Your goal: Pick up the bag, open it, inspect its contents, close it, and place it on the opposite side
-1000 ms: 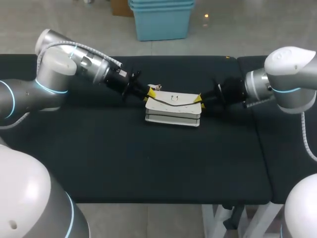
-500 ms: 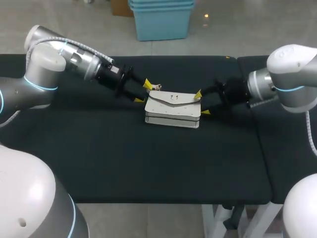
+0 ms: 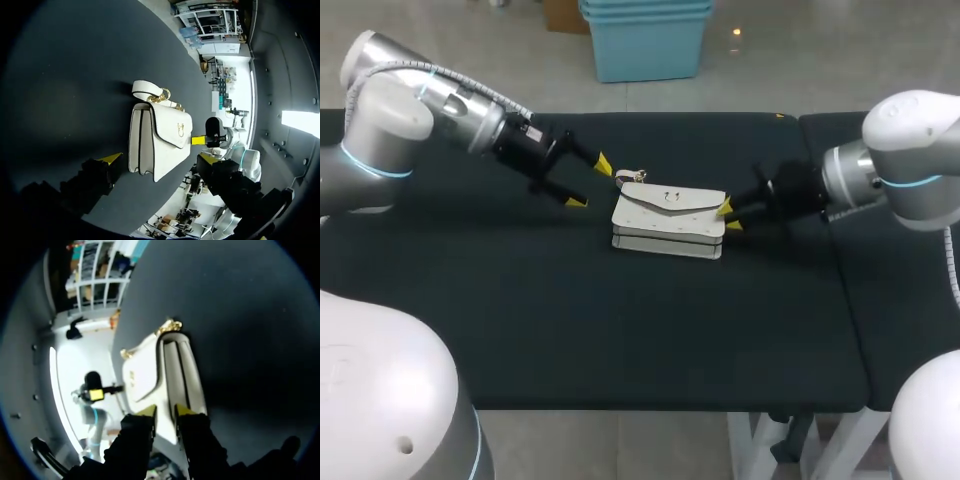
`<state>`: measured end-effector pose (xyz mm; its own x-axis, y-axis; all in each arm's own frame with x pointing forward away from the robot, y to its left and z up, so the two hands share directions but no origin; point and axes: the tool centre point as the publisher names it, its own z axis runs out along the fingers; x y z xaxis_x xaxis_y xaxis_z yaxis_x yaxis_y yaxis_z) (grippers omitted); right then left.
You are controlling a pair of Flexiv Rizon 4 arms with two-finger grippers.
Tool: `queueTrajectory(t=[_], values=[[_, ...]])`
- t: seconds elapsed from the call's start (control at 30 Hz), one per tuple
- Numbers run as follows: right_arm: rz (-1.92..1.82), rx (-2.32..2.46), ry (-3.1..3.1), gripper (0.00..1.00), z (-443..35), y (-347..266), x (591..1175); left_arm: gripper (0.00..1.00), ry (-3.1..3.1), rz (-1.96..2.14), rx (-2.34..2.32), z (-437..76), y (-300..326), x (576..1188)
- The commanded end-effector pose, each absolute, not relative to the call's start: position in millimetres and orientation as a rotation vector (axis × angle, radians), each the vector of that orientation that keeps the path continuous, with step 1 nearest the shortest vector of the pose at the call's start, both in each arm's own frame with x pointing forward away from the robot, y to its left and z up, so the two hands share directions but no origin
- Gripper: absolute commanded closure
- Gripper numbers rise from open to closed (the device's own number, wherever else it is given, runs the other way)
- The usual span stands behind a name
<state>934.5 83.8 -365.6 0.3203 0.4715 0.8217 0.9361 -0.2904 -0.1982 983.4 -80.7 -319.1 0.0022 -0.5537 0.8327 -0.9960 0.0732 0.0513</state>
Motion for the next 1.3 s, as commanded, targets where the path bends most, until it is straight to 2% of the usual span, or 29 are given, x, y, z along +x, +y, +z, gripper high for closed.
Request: queueTrajectory(t=[0.03,0.43,0.5,0.93,1.3], values=[[-0.835,-1.884,-1.247,0.78,-370.8,86.5,937.1,0.0,-1.633,0.779,1.606,-314.2,-73.1,980.1],[-0.776,-1.86,-1.267,0.91,-379.4,92.2,936.3,0.0,-1.606,0.737,1.679,-321.1,-58.9,987.5],[-0.758,-1.846,-1.287,1.0,-380.1,93.2,941.1,0.0,-1.613,0.722,1.681,-321.2,-56.1,988.9],[-0.762,-1.655,-1.458,1.0,-360.7,34.2,969.4,0.0,-1.737,0.611,1.64,-312.2,-26.2,998.9],[-0.762,-1.655,-1.458,1.0,-360.7,34.2,969.4,0.0,-1.785,0.564,1.626,-309.6,-21.2,1000.8]])
